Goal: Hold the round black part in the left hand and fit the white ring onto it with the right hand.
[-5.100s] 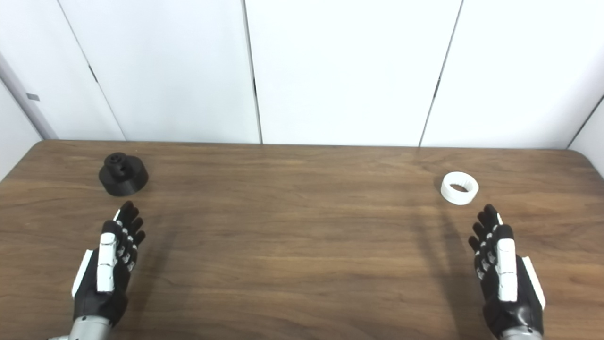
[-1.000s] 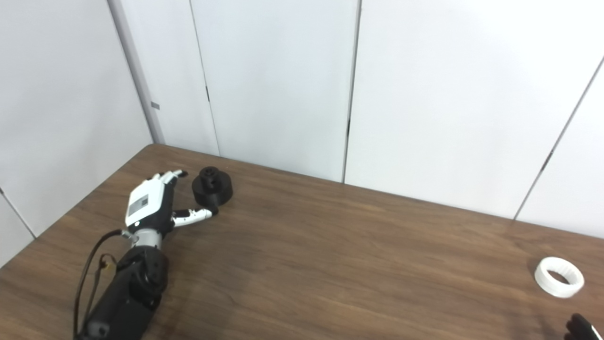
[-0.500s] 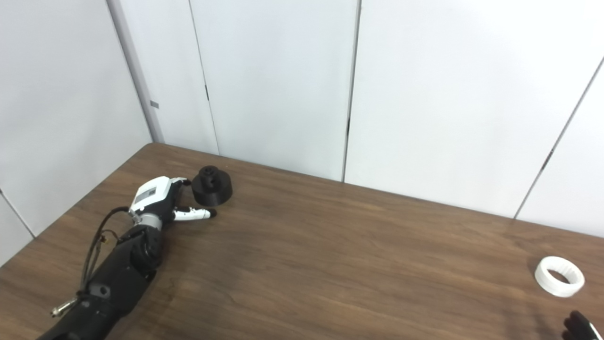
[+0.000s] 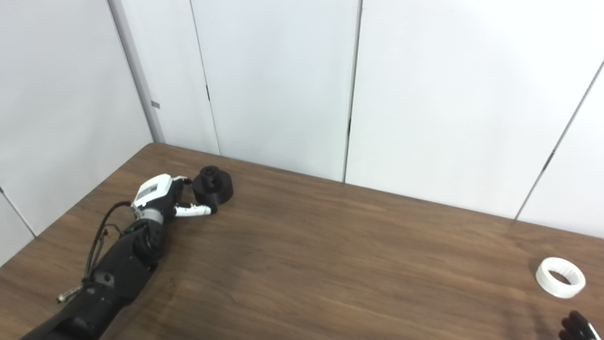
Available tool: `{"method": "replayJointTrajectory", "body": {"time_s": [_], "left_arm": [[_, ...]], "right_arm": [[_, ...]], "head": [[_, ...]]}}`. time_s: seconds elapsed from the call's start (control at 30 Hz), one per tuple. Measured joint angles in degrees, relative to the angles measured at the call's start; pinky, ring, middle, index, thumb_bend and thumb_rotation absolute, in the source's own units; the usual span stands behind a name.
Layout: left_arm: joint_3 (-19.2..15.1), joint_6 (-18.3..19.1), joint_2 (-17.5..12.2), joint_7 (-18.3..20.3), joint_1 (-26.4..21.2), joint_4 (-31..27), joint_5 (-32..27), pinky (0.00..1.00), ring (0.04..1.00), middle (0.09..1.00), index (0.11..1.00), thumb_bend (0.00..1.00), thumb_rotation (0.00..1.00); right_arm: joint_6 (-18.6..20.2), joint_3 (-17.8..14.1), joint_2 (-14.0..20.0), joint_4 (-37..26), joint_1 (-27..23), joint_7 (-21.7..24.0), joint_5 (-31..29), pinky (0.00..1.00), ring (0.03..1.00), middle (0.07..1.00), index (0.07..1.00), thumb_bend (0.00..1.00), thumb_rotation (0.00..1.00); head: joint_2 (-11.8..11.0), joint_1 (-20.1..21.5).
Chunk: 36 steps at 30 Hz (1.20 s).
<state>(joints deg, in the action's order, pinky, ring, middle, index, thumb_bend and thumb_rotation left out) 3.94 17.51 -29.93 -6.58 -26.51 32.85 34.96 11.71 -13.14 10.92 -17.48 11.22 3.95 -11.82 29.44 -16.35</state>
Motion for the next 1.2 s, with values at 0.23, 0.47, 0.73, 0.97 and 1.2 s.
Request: {"method": "replayJointTrajectory", "body": {"time_s": [0.23, 0.47, 0.73, 0.97, 1.2], "left_arm": [[0.77, 0.01, -0.03, 0.23, -1.51, 0.33, -0.89, 1.00, 0.972, 0.937, 0.875, 1.00, 0.53], [1.15, 0.20, -0.03, 0.15, -3.37, 1.98, -1.57, 1.00, 0.971, 0.938, 0.879, 1.00, 0.52], [2.13, -0.33, -0.03, -0.30, -4.94, 4.47, -1.71, 1.00, 0.962, 0.934, 0.861, 1.00, 0.50], [2.78, -0.15, -0.01, 0.26, -5.07, 4.45, -1.86, 1.00, 0.958, 0.927, 0.831, 1.00, 0.48], [3.45, -0.18, 0.01, 0.57, -5.07, 4.44, -1.89, 0.99, 0.956, 0.917, 0.813, 1.00, 0.50]], "right_arm": [[0.14, 0.01, -0.07, -0.19, 0.03, -0.16, 0.10, 0.93, 0.964, 0.936, 0.928, 0.63, 1.00], [0.91, 0.01, -0.35, -1.10, 0.13, -0.36, -0.14, 0.94, 0.967, 0.941, 0.934, 0.63, 1.00], [1.09, 0.15, -0.45, -1.31, 0.14, -0.72, 0.59, 0.90, 0.945, 0.925, 0.922, 0.67, 0.98], [1.09, 0.27, -0.44, -1.31, 0.15, -0.65, 1.06, 0.95, 0.957, 0.930, 0.930, 0.71, 0.99], [1.09, 0.29, -0.52, -1.53, 0.17, -0.71, 1.08, 0.94, 0.956, 0.935, 0.936, 0.70, 0.98]], "head": [[0.44, 0.35], [0.70, 0.62], [0.70, 0.79], [1.05, 0.88], [1.14, 0.97]]}}
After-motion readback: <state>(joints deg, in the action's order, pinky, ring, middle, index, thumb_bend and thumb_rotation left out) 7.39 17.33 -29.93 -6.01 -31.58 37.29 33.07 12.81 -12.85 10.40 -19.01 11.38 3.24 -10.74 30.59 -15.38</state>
